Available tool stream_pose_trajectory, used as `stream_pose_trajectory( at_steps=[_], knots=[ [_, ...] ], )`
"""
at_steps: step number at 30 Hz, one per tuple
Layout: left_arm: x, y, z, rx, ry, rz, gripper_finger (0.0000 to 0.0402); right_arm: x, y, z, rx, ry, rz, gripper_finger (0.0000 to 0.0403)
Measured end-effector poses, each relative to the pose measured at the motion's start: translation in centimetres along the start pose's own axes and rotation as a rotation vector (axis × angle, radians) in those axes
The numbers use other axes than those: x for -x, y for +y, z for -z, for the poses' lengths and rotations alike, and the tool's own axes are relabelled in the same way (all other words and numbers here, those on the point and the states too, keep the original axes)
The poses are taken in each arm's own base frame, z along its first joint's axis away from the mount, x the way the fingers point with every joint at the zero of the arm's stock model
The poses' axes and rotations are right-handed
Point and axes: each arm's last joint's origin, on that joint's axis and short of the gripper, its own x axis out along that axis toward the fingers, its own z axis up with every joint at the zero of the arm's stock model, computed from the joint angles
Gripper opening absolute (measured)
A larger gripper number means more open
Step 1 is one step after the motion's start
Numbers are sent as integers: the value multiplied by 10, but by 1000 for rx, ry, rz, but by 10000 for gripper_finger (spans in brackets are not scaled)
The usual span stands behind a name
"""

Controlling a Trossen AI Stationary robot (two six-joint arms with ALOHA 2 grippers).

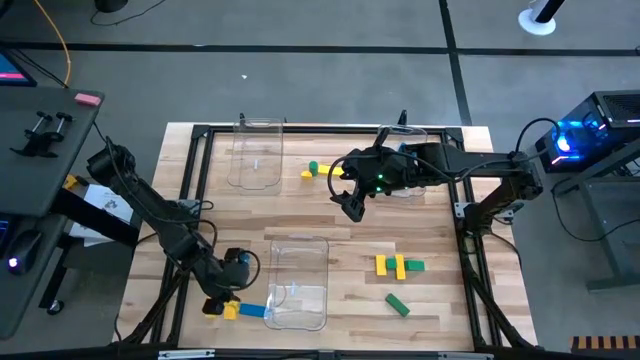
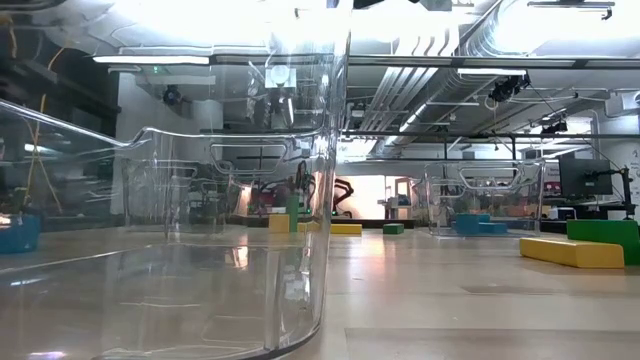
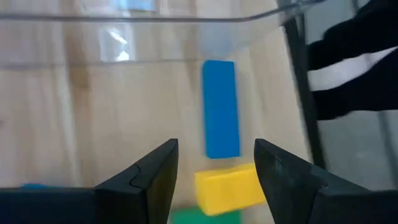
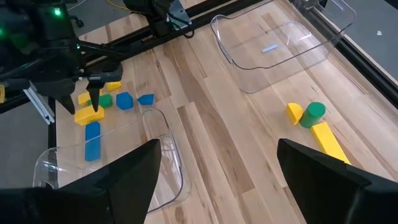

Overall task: Sort blocks
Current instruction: Put the blue block into the top right transparent bin

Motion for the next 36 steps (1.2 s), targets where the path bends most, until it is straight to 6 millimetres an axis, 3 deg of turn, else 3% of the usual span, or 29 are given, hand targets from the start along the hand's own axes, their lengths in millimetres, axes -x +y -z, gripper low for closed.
stream_pose_trajectory(
  at_steps=[4,13,31,34,36],
  knots=[
    [0,12,8,-24,45,-163,198,0,0,0,0,0,0,318],
    [-3,10,14,-183,101,-173,198,0,0,0,-1,0,0,318],
    [-51,15,28,-114,305,-288,197,-10,1,1,2,18,9,318],
    [-53,14,27,-116,307,-268,173,-11,1,2,4,32,14,318],
    [-50,13,26,-111,295,-254,128,-11,1,2,4,30,13,318]
  ],
)
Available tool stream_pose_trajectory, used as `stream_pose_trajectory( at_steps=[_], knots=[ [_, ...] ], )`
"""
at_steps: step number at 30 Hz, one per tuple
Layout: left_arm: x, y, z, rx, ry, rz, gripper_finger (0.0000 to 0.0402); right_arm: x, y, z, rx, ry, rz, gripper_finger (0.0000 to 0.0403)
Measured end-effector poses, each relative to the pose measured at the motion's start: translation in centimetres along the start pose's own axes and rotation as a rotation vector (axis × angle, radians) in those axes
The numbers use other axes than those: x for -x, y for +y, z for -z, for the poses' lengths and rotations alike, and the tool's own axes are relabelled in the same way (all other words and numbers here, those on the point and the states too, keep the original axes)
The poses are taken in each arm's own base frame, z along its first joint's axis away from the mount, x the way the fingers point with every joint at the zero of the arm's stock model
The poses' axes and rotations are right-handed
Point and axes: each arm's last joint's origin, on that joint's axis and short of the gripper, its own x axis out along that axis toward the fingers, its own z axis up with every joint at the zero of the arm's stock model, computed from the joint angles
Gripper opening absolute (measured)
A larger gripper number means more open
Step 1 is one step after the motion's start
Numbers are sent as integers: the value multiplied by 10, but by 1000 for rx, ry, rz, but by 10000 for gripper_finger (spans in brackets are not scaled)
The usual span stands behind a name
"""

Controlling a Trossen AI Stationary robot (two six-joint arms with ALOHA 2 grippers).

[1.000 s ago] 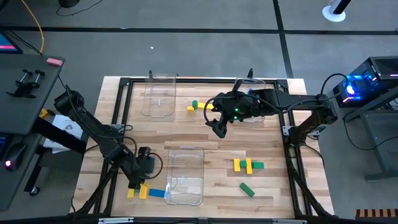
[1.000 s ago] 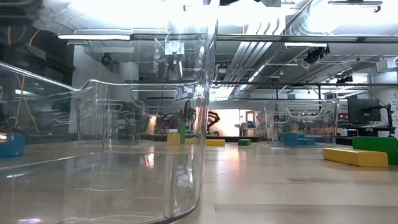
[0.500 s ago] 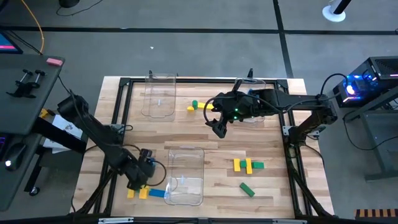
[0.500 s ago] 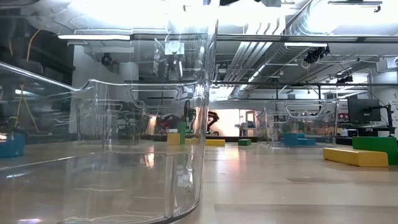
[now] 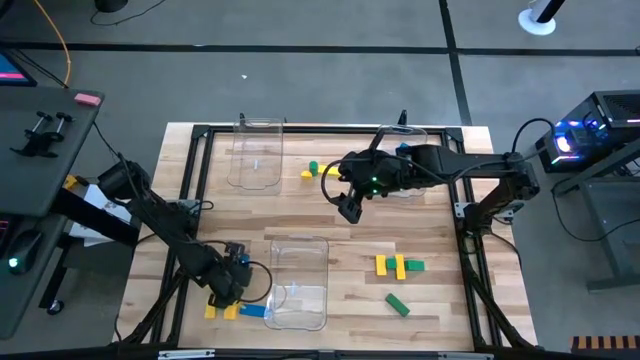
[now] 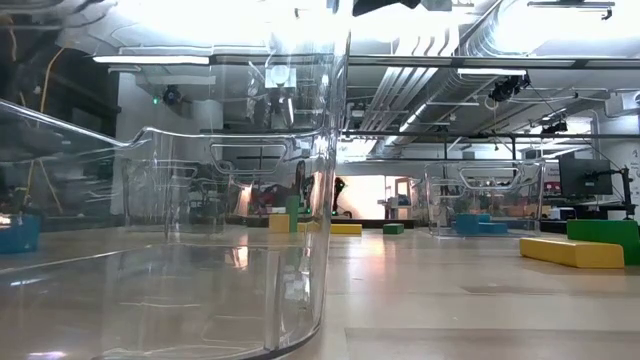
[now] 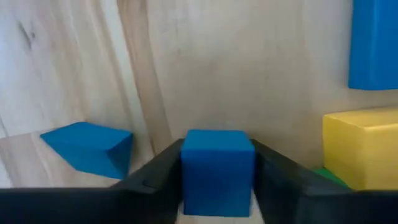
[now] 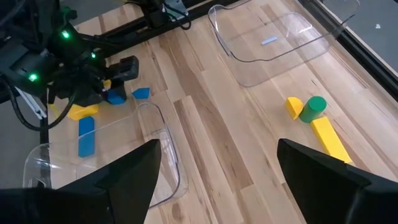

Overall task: Sort blocks
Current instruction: Put the blue block into the top right transparent bin

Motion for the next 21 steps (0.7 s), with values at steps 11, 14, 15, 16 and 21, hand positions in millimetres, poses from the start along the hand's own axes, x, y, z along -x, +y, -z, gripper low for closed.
stream_pose_trajectory(
  at_steps=[11,14,15,16,21],
  knots=[
    [125,45,-26,170,-453,-99,93,43,16,14,-32,-25,-40,318],
    [163,70,-45,185,-709,-253,93,53,19,25,-54,-4,28,318],
    [171,81,-53,192,-774,-284,93,55,20,28,-67,-2,56,318],
    [176,93,-62,195,-817,-298,93,57,20,31,-86,-2,86,318],
    [164,155,-110,210,-976,-312,93,61,21,40,-214,-26,207,318]
  ],
)
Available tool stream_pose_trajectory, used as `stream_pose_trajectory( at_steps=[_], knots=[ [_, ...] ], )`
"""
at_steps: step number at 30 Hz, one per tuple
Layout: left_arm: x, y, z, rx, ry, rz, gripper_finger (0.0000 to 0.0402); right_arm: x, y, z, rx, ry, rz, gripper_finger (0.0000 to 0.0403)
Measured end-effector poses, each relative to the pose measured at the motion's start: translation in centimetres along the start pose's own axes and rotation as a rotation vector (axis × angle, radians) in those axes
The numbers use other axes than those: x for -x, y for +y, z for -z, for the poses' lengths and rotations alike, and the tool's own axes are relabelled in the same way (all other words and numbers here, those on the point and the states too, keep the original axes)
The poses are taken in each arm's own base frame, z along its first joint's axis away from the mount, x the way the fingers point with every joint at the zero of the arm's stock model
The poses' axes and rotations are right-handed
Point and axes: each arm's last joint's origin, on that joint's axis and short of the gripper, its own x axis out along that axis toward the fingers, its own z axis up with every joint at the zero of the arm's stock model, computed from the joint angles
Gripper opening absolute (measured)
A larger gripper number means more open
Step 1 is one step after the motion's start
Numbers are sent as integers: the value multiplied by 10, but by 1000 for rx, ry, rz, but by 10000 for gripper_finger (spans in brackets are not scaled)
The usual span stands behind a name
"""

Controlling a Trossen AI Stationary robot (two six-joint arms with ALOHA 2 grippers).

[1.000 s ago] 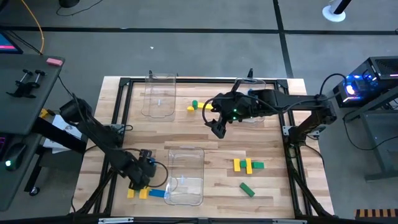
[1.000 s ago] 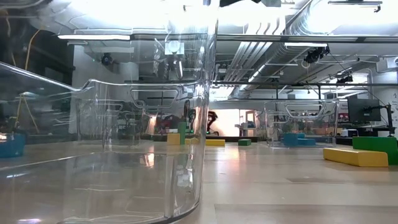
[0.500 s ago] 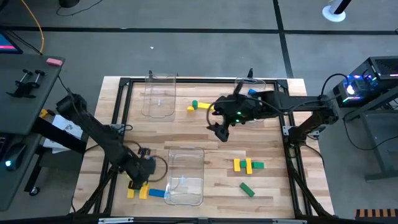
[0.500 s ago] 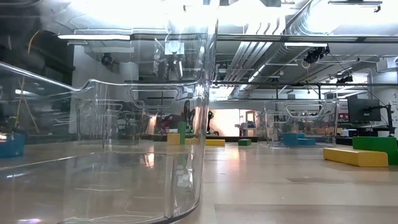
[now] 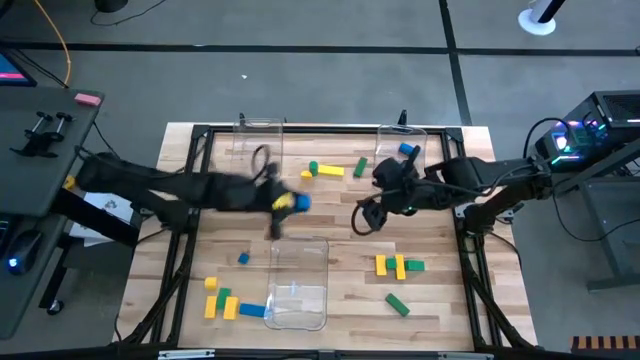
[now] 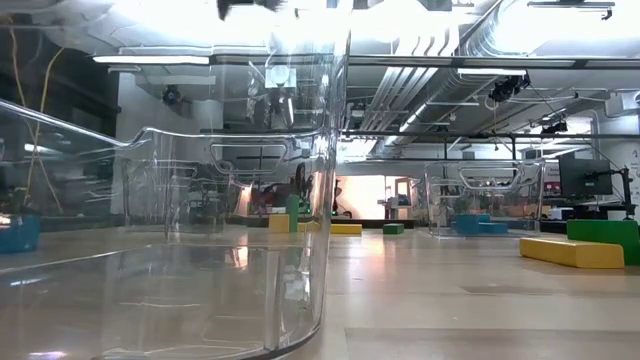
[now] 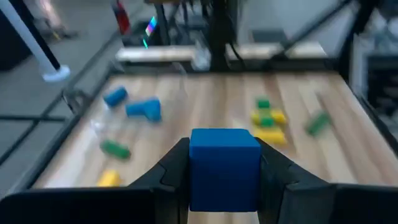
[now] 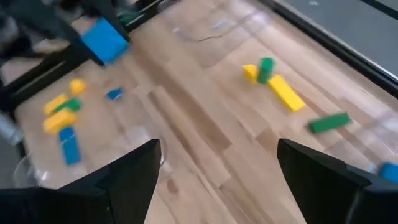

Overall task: Sort blocks
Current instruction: Put the blue block into the top right transparent bin

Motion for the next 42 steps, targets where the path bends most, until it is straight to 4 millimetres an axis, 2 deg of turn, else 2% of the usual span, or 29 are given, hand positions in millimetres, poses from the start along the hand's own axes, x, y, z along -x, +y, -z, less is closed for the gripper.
stream_pose_trajectory(
  at_steps=[7,14,17,20,23,28,32,34,38,42],
  knots=[
    [-115,58,10,187,-119,-65,93,6,6,-3,-103,-171,52,318],
    [-204,75,16,261,-128,-39,93,13,11,-18,-178,-415,74,318],
    [-235,79,20,263,-112,-39,93,14,13,-24,-183,-457,56,318],
    [-257,81,23,268,-115,-43,93,15,15,-27,-186,-478,32,318],
    [-267,80,24,261,-94,-43,131,16,16,-28,-188,-483,23,318],
    [-266,77,12,118,-69,-40,234,17,17,-27,-154,-479,25,318],
    [-247,82,-10,55,-38,-44,285,17,18,-28,-126,-488,22,318],
    [-226,85,-21,56,44,-40,296,18,19,-29,-116,-499,17,318],
    [-167,88,-34,92,322,12,299,20,21,-33,-83,-529,17,318],
    [-98,66,-33,159,540,72,294,19,20,-38,-38,-549,24,318]
  ],
)
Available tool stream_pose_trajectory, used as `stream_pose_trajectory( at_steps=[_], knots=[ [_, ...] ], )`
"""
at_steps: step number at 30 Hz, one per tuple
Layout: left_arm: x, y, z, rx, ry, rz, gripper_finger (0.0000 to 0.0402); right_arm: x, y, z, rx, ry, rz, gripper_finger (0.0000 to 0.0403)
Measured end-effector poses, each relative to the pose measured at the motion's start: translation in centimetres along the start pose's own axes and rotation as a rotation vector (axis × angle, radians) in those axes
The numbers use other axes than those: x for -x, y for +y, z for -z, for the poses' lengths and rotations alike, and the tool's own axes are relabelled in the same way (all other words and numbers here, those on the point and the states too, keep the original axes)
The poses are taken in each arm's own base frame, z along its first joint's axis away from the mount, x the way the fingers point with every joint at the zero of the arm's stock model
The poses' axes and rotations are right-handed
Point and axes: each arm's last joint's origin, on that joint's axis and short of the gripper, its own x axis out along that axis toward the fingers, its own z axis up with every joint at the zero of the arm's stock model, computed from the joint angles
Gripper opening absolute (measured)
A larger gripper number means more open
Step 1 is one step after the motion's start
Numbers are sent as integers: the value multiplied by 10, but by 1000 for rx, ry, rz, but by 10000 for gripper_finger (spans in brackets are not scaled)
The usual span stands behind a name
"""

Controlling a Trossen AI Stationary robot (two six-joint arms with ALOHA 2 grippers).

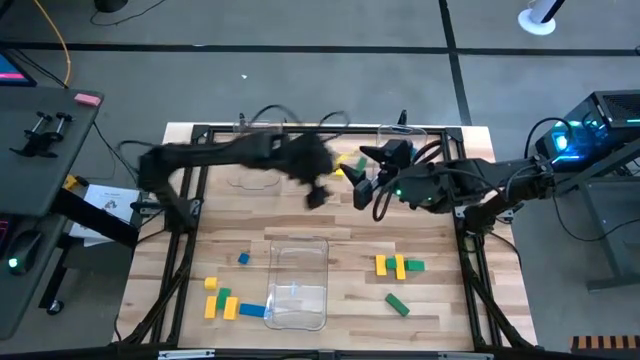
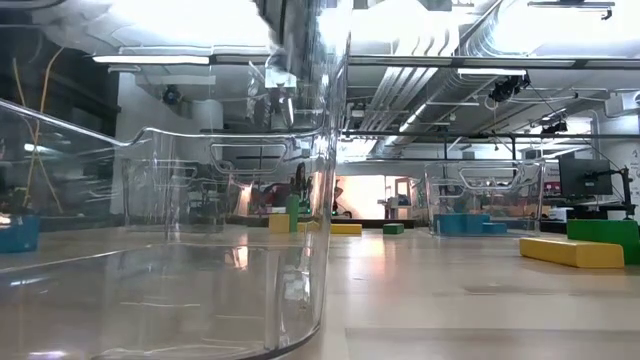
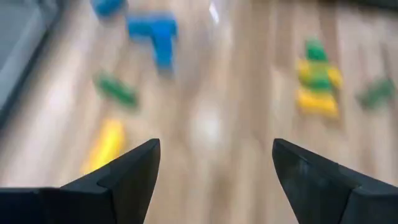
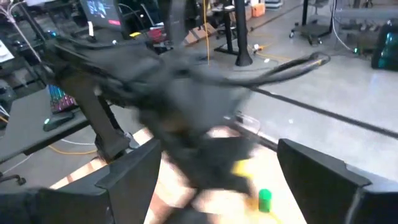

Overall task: Sort blocks
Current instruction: Put the blue block into the top right transparent bin

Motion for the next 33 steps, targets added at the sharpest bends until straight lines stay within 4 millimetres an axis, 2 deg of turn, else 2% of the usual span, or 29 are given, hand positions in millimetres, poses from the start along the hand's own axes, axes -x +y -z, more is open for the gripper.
stream_pose_trajectory(
  at_steps=[3,5,9,12,15,18,21,29,33],
  knots=[
    [35,-27,38,50,-11,-12,293,-3,-2,-2,26,-7,4,318],
    [51,-43,69,118,-71,-51,293,-4,-3,-3,34,-7,10,318],
    [64,-67,142,215,-97,-78,293,-7,-5,-4,32,5,-5,318],
    [61,-76,189,38,16,-39,293,-10,-6,-4,31,24,-28,318],
    [55,-77,218,-251,170,-7,293,-12,-8,-5,30,35,-41,318],
    [44,-72,233,-499,314,25,293,-14,-10,-6,25,39,-40,318],
    [31,-72,236,-623,412,102,293,-15,-10,-6,26,40,-38,318],
    [-1,-83,237,-609,472,260,293,-16,-12,-4,39,60,-38,318],
    [-10,-87,240,-602,508,265,293,-16,-12,-3,44,67,-34,318]
  ],
)
